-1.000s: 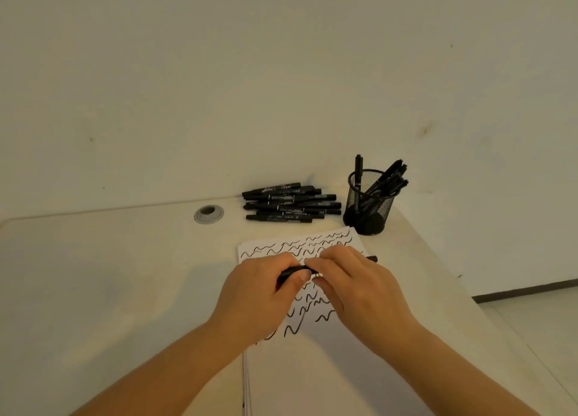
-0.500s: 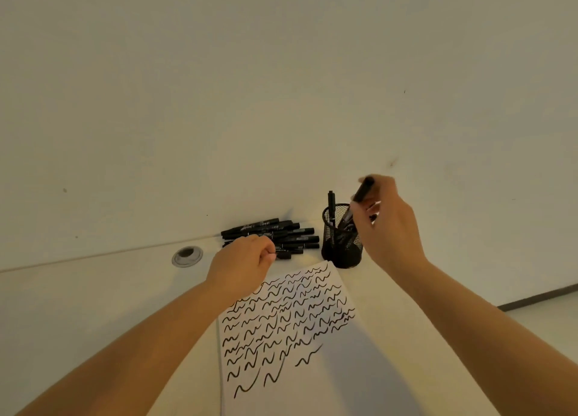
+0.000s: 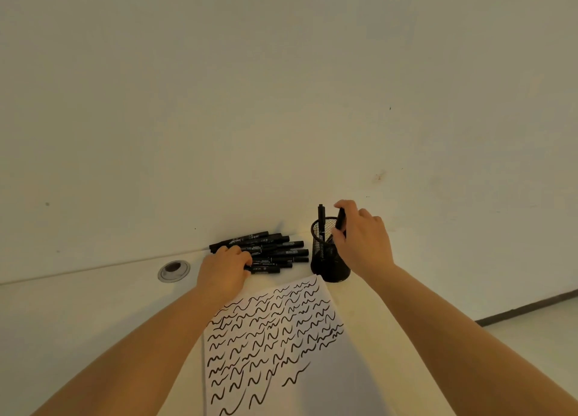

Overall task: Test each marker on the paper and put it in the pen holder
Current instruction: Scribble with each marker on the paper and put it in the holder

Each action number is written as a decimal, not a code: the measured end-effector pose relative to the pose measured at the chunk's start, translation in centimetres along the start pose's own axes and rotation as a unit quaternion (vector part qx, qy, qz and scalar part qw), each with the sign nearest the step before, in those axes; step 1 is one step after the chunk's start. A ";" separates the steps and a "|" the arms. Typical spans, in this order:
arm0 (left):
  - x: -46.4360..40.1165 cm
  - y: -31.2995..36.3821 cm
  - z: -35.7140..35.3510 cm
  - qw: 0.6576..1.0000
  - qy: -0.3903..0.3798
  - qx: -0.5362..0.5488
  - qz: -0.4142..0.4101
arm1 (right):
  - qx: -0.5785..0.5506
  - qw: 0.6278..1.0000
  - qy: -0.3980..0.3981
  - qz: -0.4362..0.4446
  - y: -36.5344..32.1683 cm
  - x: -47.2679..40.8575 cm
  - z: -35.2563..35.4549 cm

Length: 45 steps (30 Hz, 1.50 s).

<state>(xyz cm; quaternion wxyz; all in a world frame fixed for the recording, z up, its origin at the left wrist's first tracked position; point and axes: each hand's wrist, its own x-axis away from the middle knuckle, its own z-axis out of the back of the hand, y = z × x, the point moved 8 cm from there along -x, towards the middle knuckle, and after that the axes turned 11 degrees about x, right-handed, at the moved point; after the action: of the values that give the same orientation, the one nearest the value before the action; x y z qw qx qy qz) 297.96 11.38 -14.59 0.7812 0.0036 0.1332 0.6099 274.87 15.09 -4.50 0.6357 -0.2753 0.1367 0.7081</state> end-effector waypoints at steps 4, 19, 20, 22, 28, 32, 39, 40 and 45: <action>0.2 -1.1 -0.2 1.000 -0.011 -0.005 0.020 | 0.054 0.998 -0.024 0.009 0.0 0.4 -1.1; 4.8 2.1 4.8 0.948 0.052 0.313 0.033 | -0.052 0.992 0.114 0.022 -3.7 5.3 3.9; 5.8 3.2 5.4 0.939 0.053 0.339 0.019 | -0.078 0.992 0.102 0.018 -4.1 6.3 4.0; 7.9 5.4 6.0 0.925 0.046 0.378 -0.010 | -0.184 0.983 0.011 -0.008 -4.9 8.0 3.0; 12.0 9.5 4.8 0.903 0.000 0.424 -0.070 | -0.403 0.893 -0.171 -0.106 -6.5 11.7 -0.5; 13.4 8.6 4.1 0.913 0.018 0.404 -0.059 | -0.434 0.869 -0.153 -0.184 -5.2 13.2 -1.1; 15.8 8.9 4.9 0.951 0.053 0.286 -0.101 | -0.575 0.714 -0.240 -0.320 -5.6 16.5 -3.1; 16.1 9.2 5.4 0.962 0.067 0.232 -0.125 | -0.580 0.700 -0.273 -0.315 -5.9 16.8 -3.3; 17.6 9.7 4.8 0.983 0.015 0.154 -0.103 | -0.601 0.661 -0.335 -0.298 -6.4 17.1 -3.3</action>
<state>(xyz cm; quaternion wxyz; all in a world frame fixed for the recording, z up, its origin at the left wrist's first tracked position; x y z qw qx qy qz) 293.60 31.41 -11.94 0.8279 0.1006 0.2370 0.4982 281.13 28.35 -15.80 0.5116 -0.3684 -0.6302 0.4532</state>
